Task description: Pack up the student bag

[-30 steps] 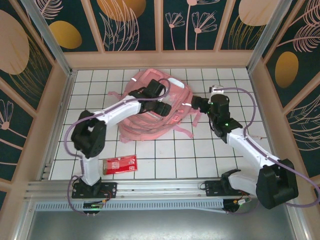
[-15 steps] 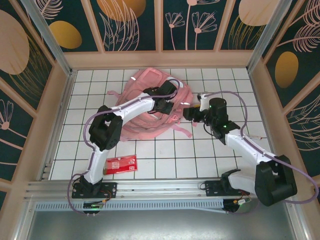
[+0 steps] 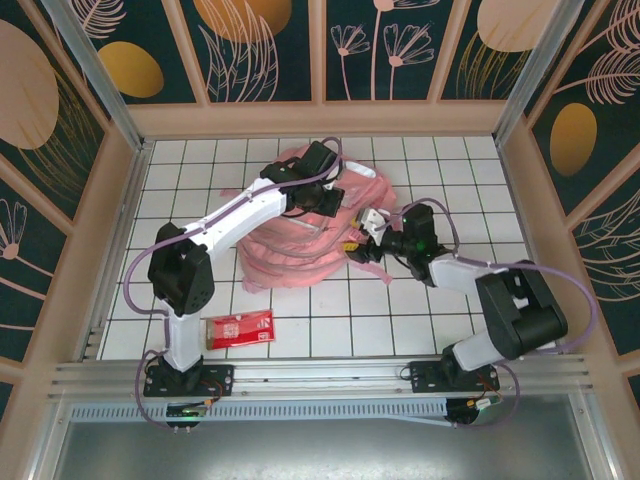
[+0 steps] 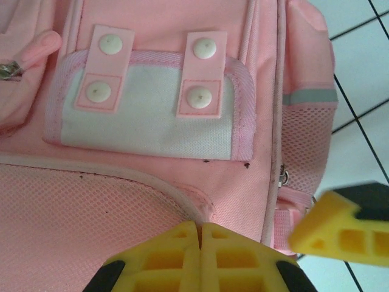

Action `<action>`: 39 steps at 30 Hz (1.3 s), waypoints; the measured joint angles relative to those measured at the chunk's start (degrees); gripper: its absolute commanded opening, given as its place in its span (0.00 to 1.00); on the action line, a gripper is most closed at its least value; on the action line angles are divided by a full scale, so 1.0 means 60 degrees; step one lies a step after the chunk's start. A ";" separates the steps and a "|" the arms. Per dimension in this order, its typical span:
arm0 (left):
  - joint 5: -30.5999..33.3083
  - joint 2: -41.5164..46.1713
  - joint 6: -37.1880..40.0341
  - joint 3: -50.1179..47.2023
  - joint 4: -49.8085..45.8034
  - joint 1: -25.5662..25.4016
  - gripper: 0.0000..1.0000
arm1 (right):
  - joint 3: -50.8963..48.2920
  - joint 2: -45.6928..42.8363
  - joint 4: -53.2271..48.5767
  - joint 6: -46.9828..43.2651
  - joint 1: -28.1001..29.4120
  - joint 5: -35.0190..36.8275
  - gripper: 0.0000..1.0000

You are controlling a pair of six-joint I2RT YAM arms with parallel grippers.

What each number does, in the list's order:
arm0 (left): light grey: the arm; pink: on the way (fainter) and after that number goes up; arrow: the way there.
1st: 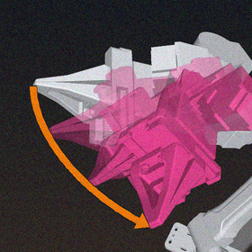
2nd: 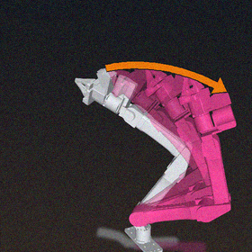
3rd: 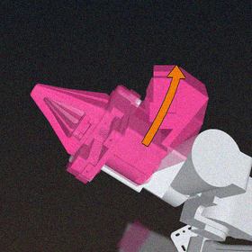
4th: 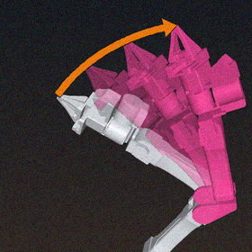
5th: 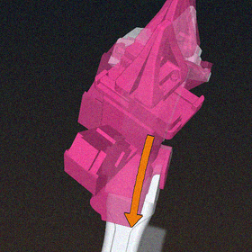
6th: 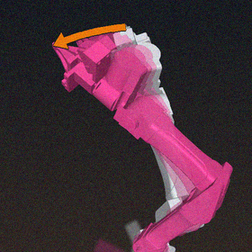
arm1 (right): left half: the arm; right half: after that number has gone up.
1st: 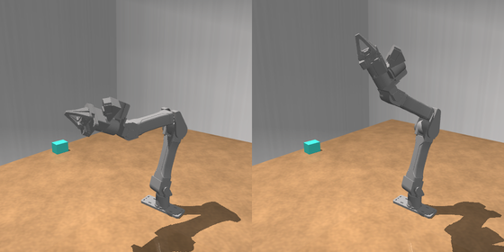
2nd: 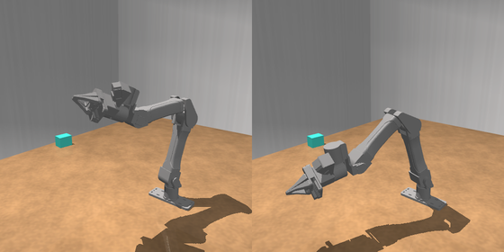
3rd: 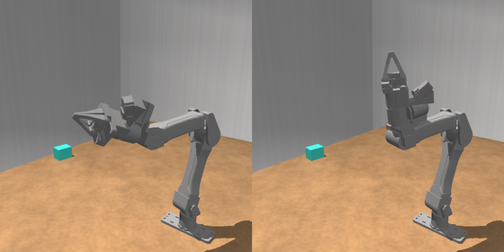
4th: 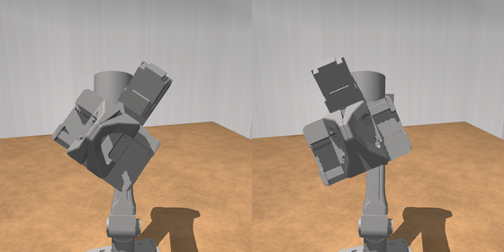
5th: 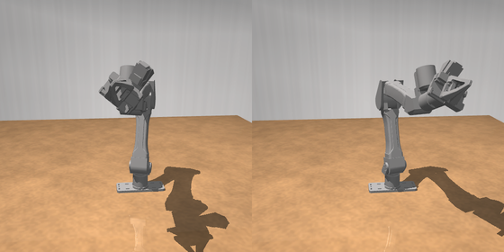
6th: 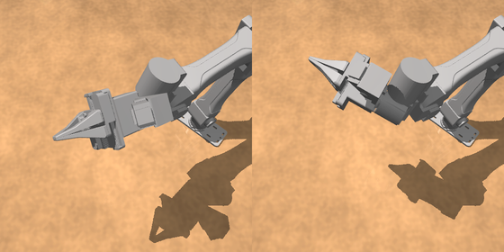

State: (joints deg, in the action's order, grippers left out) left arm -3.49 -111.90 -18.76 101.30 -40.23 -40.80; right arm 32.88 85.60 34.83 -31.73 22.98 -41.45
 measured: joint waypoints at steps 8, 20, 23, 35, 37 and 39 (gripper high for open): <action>-0.0528 0.0004 -0.0393 -0.0211 0.0168 -0.0004 0.00 | 0.0794 0.0543 0.0178 -0.1086 0.0474 0.0007 0.38; -0.0674 0.0018 -0.1082 -0.0251 0.0288 0.0055 0.00 | 0.0011 0.0619 0.0630 -0.1100 0.1421 0.0616 0.00; -0.0754 0.0018 -0.1235 -0.0251 0.0321 0.0102 0.00 | 0.0011 0.0499 0.0627 -0.1122 0.2109 0.1031 0.00; -0.1814 -0.0182 -0.2036 0.0044 0.2371 0.0244 0.00 | -0.0033 0.1264 0.1657 -0.0412 0.5093 0.2466 0.41; -0.1916 -0.0200 -0.2033 0.0084 0.2561 0.0288 0.00 | -0.0149 0.0860 0.1319 -0.0608 0.5060 0.2466 0.47; -0.1996 -0.0200 -0.2033 0.0069 0.2681 0.0386 0.00 | -0.0208 0.0098 0.0528 -0.0929 0.4867 0.2408 0.49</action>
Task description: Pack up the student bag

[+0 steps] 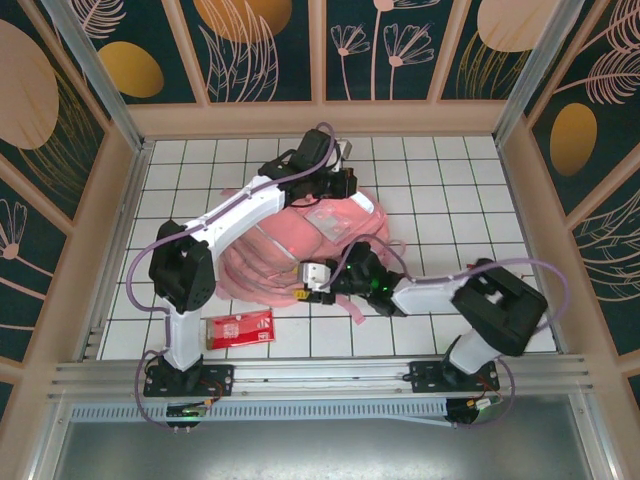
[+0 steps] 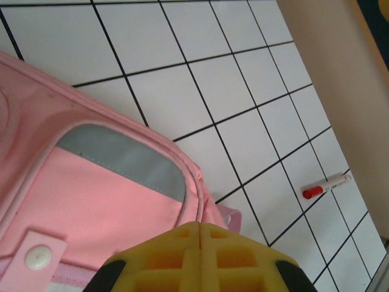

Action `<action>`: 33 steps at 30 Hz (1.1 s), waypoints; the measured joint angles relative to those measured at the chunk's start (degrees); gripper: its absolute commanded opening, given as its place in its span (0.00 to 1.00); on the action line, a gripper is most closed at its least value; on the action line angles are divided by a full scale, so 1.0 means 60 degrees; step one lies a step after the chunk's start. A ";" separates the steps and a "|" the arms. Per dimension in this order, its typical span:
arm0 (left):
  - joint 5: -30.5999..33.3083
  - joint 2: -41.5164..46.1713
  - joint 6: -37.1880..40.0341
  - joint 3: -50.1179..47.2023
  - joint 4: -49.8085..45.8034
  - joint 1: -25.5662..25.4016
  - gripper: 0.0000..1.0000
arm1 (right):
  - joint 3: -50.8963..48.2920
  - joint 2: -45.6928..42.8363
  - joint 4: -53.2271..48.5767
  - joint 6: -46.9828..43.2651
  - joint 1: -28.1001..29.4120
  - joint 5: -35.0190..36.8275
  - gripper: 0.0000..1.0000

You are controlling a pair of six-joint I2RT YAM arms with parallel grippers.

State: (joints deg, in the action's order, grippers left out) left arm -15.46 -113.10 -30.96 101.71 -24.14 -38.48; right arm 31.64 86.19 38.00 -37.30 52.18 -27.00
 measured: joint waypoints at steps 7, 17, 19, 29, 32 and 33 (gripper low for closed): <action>0.0335 0.0514 0.0390 -0.0532 -0.0127 0.0754 0.99 | 0.0171 -0.2208 -0.1923 -0.1144 -0.1129 -0.0120 0.50; 0.1774 0.6408 0.0692 -0.5599 -0.0488 0.1537 0.99 | 0.1647 0.0266 -0.3027 -0.2645 -0.0856 -0.0135 0.50; 0.1865 0.6936 0.0838 -0.6149 -0.0750 0.1617 0.96 | 0.1967 0.0841 -0.2983 -0.2874 -0.0732 0.0113 0.49; 0.0036 0.7191 0.1781 -0.8105 -0.1009 0.1610 0.78 | 0.2149 0.2040 -0.2350 -0.3031 -0.0652 0.0758 0.01; -0.0244 0.7792 0.2503 -0.8699 -0.0463 0.1617 0.65 | 0.2051 0.1770 -0.2000 -0.2579 -0.0940 0.0291 0.00; -0.0302 0.8000 0.2779 -0.8925 -0.0237 0.1606 0.64 | 0.2000 0.1592 -0.1872 -0.2320 -0.1122 0.0036 0.00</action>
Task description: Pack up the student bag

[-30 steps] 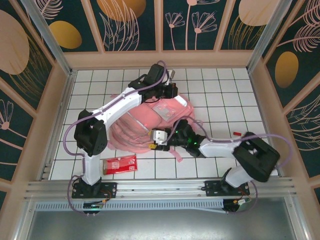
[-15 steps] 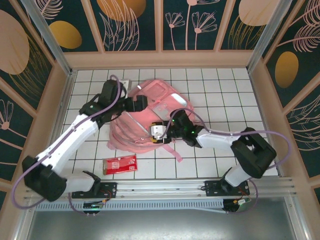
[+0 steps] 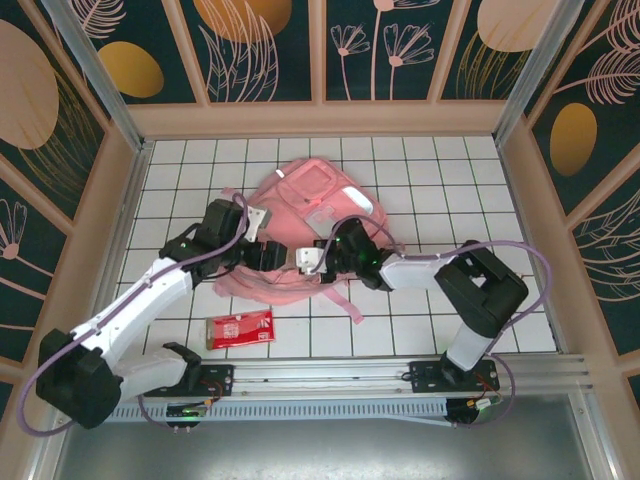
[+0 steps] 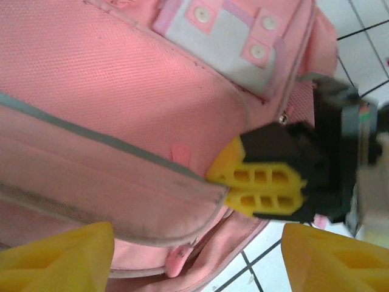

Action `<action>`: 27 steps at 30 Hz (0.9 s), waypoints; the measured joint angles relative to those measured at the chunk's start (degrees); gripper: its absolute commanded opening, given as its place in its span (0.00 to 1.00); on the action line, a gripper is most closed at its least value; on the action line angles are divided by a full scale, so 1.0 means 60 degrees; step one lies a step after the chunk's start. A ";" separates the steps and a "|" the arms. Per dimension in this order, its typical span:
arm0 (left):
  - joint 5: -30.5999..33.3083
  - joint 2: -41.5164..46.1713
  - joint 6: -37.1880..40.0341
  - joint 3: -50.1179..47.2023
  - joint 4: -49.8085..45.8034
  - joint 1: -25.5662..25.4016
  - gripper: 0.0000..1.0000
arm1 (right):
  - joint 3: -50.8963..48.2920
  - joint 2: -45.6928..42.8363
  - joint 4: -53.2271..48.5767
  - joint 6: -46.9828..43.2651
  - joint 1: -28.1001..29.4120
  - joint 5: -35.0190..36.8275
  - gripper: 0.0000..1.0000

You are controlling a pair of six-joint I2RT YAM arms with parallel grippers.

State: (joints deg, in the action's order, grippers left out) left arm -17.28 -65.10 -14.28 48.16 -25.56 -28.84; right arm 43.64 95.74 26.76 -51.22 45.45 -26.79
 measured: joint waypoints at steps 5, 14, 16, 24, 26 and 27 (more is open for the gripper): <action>-0.0004 0.0295 0.1177 -0.0758 0.1406 -0.0007 0.62 | -0.0051 -0.0747 0.0335 0.0969 -0.0860 -0.0780 0.00; -0.0488 -0.0532 0.1490 -0.0976 0.3173 -0.0091 0.67 | -0.0069 -0.0772 0.0831 0.2310 -0.1169 -0.1126 0.00; -0.0477 -0.0586 0.1264 -0.1013 0.3446 -0.0200 0.64 | -0.0106 -0.0769 0.0994 0.2634 -0.1253 -0.1235 0.00; 0.0124 -0.1337 -0.0608 -0.0951 0.3847 -0.0565 0.54 | -0.0113 -0.0495 0.1282 0.3599 -0.1308 -0.1151 0.00; 0.0335 -0.1446 -0.1078 -0.0863 0.3756 -0.0718 0.56 | -0.0113 -0.0466 0.1279 0.3668 -0.1246 -0.0951 0.00; 0.0408 -0.1432 -0.1315 -0.0845 0.3716 -0.0769 0.56 | -0.0106 -0.0452 0.1286 0.3705 -0.1198 -0.0809 0.00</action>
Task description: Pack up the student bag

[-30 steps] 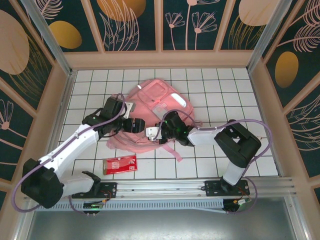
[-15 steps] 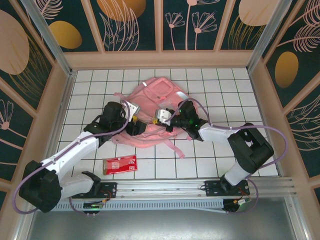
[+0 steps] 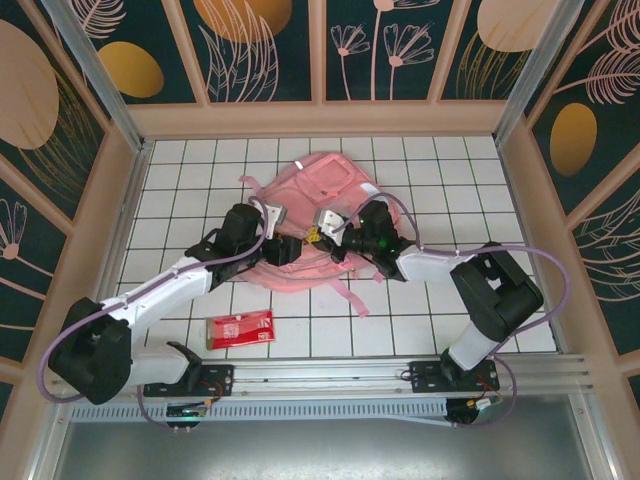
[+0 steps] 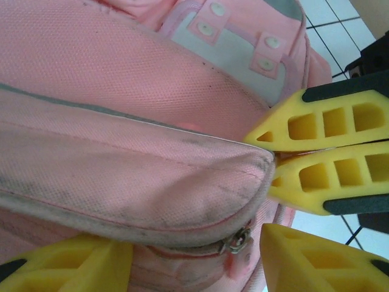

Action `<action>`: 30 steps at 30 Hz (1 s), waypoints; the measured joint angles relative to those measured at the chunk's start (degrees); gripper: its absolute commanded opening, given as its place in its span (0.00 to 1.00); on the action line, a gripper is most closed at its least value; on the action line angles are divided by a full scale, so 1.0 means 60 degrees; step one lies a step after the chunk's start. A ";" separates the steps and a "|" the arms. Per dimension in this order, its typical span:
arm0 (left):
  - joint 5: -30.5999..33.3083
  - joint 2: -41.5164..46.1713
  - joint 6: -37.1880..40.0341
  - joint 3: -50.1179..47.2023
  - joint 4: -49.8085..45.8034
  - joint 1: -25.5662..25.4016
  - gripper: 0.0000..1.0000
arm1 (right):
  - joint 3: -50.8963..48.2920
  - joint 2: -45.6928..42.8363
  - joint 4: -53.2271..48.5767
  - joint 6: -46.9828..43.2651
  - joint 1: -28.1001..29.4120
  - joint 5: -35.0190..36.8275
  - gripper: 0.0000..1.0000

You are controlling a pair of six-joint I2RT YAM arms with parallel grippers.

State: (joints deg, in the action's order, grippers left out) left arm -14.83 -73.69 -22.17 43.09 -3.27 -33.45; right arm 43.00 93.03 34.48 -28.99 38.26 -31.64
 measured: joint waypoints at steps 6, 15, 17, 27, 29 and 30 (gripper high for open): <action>0.0390 0.0528 -0.1002 -0.0015 -0.0273 -0.0255 0.54 | 0.0313 0.0295 0.0036 0.0426 0.0226 0.0346 0.00; 0.0849 -0.0200 -0.1443 0.0273 -0.0623 -0.0616 0.39 | 0.0637 0.0612 0.0142 0.0973 0.0492 0.0437 0.00; 0.1249 -0.0266 -0.1501 0.0437 -0.0896 -0.0703 0.45 | 0.0641 0.0616 0.0106 0.0969 0.0517 0.0525 0.00; 0.2969 -0.0379 -0.1264 0.0798 -0.1836 -0.0783 0.00 | 0.0678 0.0612 -0.0018 0.0852 0.0561 0.0561 0.00; 0.2918 -0.0372 -0.1027 0.0805 -0.1854 -0.0736 0.00 | 0.0678 0.0586 -0.0076 0.0729 0.0554 0.0586 0.00; 0.2798 -0.0353 -0.0874 0.0805 -0.1858 -0.0678 0.00 | 0.0678 0.0550 -0.0138 0.0637 0.0550 0.0605 0.00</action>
State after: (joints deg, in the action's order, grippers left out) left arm 1.96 -75.81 -27.42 47.92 -14.41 -37.52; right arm 47.07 96.33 33.65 -25.17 41.56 -28.01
